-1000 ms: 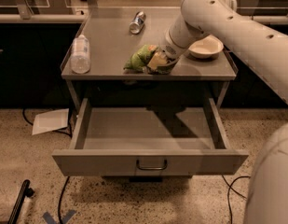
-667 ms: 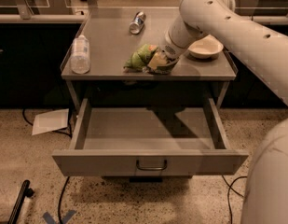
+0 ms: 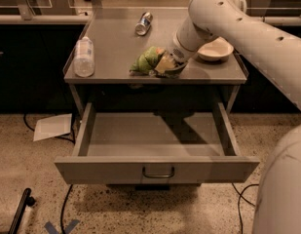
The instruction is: Pick green jalapeno chip bag from top drawer and place on counter
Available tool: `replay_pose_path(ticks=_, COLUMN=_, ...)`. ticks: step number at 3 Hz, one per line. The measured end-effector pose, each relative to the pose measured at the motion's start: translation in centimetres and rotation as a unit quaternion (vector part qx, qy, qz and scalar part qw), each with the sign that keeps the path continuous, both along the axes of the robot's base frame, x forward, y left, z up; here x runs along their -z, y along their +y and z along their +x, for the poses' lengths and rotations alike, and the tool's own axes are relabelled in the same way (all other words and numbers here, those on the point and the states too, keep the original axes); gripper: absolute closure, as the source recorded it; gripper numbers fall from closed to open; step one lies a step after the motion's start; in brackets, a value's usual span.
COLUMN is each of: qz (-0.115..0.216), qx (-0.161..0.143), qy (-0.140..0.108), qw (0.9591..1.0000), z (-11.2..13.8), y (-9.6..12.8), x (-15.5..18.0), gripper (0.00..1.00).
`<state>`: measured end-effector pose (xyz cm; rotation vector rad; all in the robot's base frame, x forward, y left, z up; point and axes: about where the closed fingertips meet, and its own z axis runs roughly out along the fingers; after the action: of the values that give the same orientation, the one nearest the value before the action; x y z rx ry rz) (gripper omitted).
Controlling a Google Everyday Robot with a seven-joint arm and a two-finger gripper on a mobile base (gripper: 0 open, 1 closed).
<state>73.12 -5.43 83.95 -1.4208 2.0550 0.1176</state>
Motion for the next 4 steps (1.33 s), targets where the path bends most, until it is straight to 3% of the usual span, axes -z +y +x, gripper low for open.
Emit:
replay_pose_path(ticks=2, qz=0.019, qx=0.018, qy=0.003, qw=0.9997, z=-0.5, y=-0.5, x=1.0, gripper=0.11)
replay_pose_path(ticks=3, qz=0.019, qx=0.018, qy=0.003, qw=0.9997, z=-0.5, y=-0.5, x=0.6, gripper=0.0)
replay_pose_path(ticks=4, qz=0.017, qx=0.011, qy=-0.01, qw=0.9997, z=0.7, y=0.0, x=0.2, gripper=0.0)
